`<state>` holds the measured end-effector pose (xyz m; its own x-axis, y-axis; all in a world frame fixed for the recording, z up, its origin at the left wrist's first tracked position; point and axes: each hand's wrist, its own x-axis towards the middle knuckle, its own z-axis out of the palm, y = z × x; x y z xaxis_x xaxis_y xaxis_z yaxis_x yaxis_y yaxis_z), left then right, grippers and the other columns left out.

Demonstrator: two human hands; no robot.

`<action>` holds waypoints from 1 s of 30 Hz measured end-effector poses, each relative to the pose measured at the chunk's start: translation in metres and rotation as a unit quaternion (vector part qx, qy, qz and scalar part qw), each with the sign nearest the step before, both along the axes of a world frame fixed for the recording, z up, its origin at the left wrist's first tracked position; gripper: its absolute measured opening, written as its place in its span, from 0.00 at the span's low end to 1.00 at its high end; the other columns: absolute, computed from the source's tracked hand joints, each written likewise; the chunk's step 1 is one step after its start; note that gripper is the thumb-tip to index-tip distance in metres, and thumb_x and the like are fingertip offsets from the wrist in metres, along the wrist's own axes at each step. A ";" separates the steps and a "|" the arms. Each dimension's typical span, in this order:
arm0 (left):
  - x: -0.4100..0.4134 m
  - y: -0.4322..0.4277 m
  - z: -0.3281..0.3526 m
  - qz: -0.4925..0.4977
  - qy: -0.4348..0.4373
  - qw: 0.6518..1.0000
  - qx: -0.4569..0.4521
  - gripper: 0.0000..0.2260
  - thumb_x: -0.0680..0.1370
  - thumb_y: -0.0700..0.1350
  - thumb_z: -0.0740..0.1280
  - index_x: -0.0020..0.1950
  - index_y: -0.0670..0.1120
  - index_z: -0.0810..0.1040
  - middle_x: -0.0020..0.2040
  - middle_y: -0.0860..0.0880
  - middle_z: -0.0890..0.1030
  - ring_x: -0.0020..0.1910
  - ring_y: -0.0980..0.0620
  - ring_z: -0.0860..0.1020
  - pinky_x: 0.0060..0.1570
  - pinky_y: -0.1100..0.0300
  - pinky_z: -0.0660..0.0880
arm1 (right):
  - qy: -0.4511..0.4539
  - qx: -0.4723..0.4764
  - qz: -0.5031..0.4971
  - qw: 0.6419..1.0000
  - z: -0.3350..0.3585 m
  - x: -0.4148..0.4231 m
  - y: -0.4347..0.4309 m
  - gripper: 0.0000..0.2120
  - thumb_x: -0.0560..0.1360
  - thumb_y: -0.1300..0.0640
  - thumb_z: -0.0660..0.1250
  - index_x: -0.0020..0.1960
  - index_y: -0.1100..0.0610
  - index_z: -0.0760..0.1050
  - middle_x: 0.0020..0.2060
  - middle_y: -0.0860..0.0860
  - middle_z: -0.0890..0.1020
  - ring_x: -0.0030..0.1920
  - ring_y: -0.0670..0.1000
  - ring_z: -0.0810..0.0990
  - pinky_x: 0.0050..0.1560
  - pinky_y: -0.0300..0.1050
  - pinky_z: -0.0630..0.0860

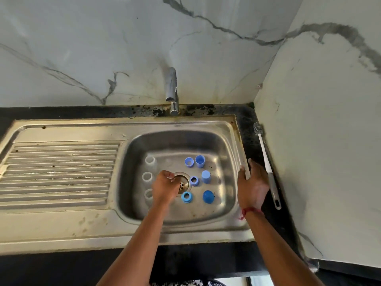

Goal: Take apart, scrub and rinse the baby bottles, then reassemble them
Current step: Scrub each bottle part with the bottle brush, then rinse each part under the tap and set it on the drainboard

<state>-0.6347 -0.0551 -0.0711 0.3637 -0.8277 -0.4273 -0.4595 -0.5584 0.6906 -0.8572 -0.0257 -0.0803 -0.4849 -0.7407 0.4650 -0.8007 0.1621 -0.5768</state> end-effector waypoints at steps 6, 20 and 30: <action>0.054 0.004 0.000 0.058 -0.020 0.998 0.007 0.10 0.74 0.43 0.70 0.54 0.44 0.81 0.52 0.44 0.83 0.55 0.41 0.80 0.49 0.59 0.72 | -0.011 0.040 0.205 0.978 0.002 0.082 -0.025 0.10 0.72 0.63 0.73 0.54 0.61 0.81 0.49 0.56 0.84 0.49 0.55 0.82 0.53 0.45 0.78; 0.128 -0.019 -0.016 0.166 0.159 0.972 -0.054 0.11 0.73 0.38 0.69 0.46 0.55 0.80 0.45 0.48 0.84 0.44 0.43 0.84 0.48 0.45 0.80 | -0.027 0.387 0.380 0.840 -0.036 0.162 -0.110 0.21 0.77 0.58 0.68 0.70 0.56 0.72 0.65 0.54 0.78 0.65 0.53 0.76 0.65 0.44 0.71; 0.131 -0.041 -0.034 0.080 0.224 0.970 -0.052 0.13 0.80 0.37 0.65 0.53 0.57 0.74 0.50 0.60 0.78 0.48 0.64 0.76 0.41 0.70 0.71 | 0.080 0.424 0.416 0.801 -0.058 0.205 -0.163 0.35 0.75 0.67 0.62 0.78 0.52 0.58 0.75 0.53 0.64 0.72 0.56 0.67 0.68 0.49 0.69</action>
